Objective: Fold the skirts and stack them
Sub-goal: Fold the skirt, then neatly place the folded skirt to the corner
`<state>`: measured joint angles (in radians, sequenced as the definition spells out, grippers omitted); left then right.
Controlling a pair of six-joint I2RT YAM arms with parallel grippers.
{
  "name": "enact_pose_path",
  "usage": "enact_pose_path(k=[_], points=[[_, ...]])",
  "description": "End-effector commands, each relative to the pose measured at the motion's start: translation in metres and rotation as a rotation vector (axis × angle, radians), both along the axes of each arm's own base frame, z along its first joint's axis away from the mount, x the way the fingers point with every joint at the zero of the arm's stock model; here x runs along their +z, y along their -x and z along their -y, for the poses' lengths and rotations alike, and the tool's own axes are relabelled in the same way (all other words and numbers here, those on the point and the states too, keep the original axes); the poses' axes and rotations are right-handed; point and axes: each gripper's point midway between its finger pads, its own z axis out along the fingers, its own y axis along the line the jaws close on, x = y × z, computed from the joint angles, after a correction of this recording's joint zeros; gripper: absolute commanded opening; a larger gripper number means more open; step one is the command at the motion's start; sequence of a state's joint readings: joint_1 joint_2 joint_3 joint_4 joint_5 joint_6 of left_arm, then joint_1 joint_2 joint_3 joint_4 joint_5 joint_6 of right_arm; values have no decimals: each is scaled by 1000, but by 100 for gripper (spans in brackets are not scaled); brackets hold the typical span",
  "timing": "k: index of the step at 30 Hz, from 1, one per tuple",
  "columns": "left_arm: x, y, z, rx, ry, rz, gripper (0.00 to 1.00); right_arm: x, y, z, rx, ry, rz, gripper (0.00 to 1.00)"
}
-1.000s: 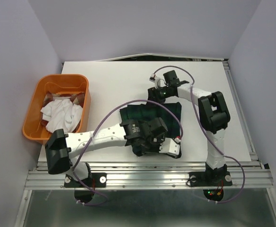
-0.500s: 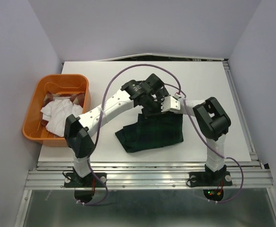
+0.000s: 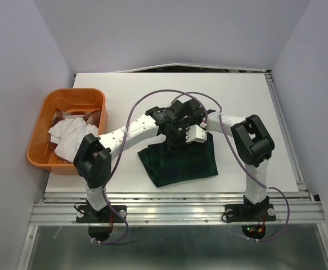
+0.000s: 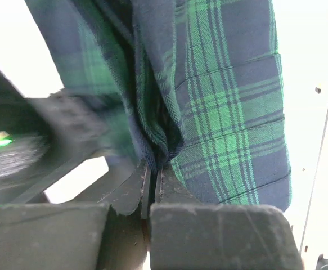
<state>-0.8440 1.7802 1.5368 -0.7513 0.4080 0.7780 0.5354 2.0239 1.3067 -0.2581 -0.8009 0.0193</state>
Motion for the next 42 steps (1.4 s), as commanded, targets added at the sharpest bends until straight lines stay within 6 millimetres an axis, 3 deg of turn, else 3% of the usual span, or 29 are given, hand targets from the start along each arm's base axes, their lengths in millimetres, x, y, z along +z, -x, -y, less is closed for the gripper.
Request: enact_pose_path(k=[1,3,7,13,14,15,16,17,19,20,21,22,24,25,27,28,29,30,33,34,35,37,38,40,42], points=[[-24,0,-15,54,-36,-27,0,16,-66,21,-176,47,101,87],[-26,-8,-13,70,-22,-13,1,33,-87,28,-227,36,132,93],[-35,-23,-8,72,-22,2,1,63,-128,58,-323,6,159,94],[-25,-43,2,61,8,9,3,94,-152,92,-394,-14,184,93],[-33,-47,-1,69,-6,-3,3,106,-154,104,-416,-20,193,93],[-37,-49,-2,72,-13,-8,4,112,-151,105,-413,-24,192,92],[-42,-54,-4,81,-15,-11,4,120,-153,118,-442,-31,190,91],[-55,-63,-10,112,-23,-33,4,134,-150,133,-467,-37,200,91],[-77,-72,-16,141,-49,-69,6,146,-135,139,-455,-49,211,87],[-83,-76,-18,153,-52,-73,7,148,-124,144,-445,-41,206,85],[-87,-85,-20,176,-43,-68,9,166,-109,146,-425,-50,243,83],[-94,-88,-21,191,-47,-75,17,157,-88,145,-396,-52,193,78],[-95,-100,-22,236,-26,-73,21,158,-62,145,-372,-72,161,75],[-90,-109,-19,256,-7,-70,27,158,-40,143,-347,-96,130,71],[-77,-121,-22,331,40,-108,34,157,-17,137,-317,-121,89,70],[-56,-129,-14,336,104,-115,51,153,-1,129,-283,-117,93,71],[-45,-134,-16,354,128,-121,53,150,4,125,-272,-101,108,71],[-34,-137,-16,370,148,-127,65,147,8,120,-261,-83,121,72],[18,-160,-25,467,240,-94,68,130,16,101,-232,-1,157,76],[32,-165,-28,493,264,-84,97,125,16,95,-230,26,173,77],[60,-174,-40,569,307,-57,98,117,9,94,-252,78,207,79],[88,-182,-53,642,360,-20,98,103,11,78,-249,142,215,83],[114,-189,-70,732,410,34,98,88,4,79,-286,207,209,86],[133,-191,-89,826,446,96,98,75,5,72,-294,259,187,87],[148,-182,-113,892,448,190,98,56,8,64,-287,323,183,98]])
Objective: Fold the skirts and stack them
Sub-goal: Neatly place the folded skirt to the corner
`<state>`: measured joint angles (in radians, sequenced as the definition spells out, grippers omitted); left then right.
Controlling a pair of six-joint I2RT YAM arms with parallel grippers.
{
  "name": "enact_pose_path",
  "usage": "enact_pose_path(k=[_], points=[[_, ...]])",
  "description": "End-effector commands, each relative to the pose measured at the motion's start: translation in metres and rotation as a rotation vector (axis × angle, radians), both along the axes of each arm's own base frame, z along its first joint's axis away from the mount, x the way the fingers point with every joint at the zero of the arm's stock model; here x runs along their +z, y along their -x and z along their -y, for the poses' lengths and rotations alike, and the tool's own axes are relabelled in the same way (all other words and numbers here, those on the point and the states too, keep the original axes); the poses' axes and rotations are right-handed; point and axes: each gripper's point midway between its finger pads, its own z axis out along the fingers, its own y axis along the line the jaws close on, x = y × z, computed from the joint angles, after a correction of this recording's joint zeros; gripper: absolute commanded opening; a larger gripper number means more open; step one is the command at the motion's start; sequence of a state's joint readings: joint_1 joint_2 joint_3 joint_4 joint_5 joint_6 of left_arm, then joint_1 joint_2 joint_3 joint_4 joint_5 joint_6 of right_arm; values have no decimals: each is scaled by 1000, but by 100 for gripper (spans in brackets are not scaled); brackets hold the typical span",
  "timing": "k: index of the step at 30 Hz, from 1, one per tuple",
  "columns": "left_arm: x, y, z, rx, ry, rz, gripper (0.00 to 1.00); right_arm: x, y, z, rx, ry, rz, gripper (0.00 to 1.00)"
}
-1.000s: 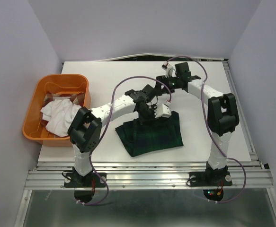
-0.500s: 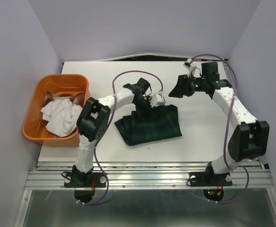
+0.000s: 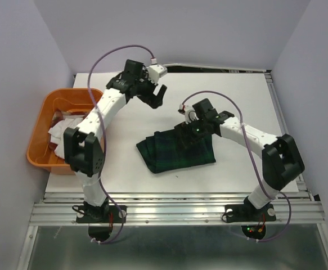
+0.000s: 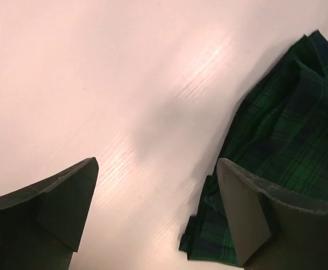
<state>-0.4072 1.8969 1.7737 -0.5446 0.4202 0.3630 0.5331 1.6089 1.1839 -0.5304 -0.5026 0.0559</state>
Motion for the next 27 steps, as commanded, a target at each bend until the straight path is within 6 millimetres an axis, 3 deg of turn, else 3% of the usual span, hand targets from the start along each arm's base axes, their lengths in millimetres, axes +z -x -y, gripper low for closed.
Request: enact_pose_path(k=[1,5,8,10,11,12,14,15,19,20,22,23,25,27], points=[[93,13,-37,192,72,219,98,-21,-21,-3,-87,147,68,100],[106,30,-77,379,60,309,98,-63,-33,12,-161,333,52,100],[105,35,-92,428,61,301,98,-94,-37,32,-204,464,38,100],[104,36,-102,444,60,289,98,-104,-46,58,-266,485,0,100],[103,37,-105,449,55,279,98,-108,-51,81,-294,504,-19,100],[103,37,-106,451,56,279,98,-110,-48,83,-292,507,-26,100],[104,38,-108,448,57,280,98,-111,-58,124,-341,510,-51,100],[105,38,-108,447,61,284,98,-110,-63,156,-352,521,-49,100],[102,38,-105,425,61,278,98,-104,-81,210,-334,540,-5,100],[100,38,-103,412,65,268,99,-104,-89,235,-375,543,-8,100],[97,39,-101,396,67,248,98,-105,-114,258,-362,551,24,100],[96,41,-97,368,77,237,98,-105,-123,279,-397,549,24,100],[93,44,-95,337,74,221,98,-110,-154,305,-415,532,43,100],[90,47,-94,320,69,207,98,-114,-174,317,-410,522,62,100]])
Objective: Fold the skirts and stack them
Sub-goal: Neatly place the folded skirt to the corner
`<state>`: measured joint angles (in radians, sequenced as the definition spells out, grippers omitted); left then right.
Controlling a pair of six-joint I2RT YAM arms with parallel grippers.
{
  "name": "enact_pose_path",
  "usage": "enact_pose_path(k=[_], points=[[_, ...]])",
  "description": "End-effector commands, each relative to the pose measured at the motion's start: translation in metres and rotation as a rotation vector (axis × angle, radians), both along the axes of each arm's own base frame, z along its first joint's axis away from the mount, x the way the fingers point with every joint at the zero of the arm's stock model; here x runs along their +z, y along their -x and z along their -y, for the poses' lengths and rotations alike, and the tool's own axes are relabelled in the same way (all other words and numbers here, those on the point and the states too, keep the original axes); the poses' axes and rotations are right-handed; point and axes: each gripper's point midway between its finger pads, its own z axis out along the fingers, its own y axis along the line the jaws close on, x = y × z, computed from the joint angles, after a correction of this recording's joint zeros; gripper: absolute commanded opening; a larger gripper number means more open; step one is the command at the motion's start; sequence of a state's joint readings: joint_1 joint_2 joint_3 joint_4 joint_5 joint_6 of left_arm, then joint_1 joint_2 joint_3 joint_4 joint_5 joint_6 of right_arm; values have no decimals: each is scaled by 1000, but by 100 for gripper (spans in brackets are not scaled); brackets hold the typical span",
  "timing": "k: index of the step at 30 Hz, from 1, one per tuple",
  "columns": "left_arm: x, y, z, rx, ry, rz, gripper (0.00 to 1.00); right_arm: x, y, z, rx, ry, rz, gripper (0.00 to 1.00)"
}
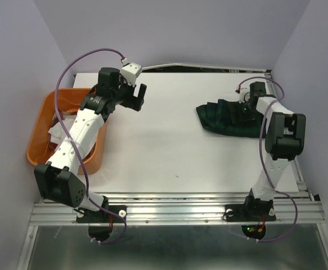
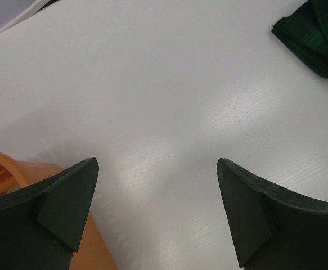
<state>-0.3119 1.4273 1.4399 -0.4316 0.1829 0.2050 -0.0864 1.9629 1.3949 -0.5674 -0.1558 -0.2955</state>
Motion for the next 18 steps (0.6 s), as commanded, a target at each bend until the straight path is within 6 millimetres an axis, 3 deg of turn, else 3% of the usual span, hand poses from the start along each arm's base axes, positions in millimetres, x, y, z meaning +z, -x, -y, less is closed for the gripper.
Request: enact_pose_path(k=[1,5,12,18], points=[[9,5,4,-64,12,7,98,-29,-41,38,88,56,5,100],[5,7,-7,-52,-2,-9,98,-39,-69,54,107,72,22,100],[-2,8,-34,-11,9,-39,98,-39,-91,74,150,126,59,100],[3,2,-57,55,50,-54,98,-16,-105,79,115,144,102,100]])
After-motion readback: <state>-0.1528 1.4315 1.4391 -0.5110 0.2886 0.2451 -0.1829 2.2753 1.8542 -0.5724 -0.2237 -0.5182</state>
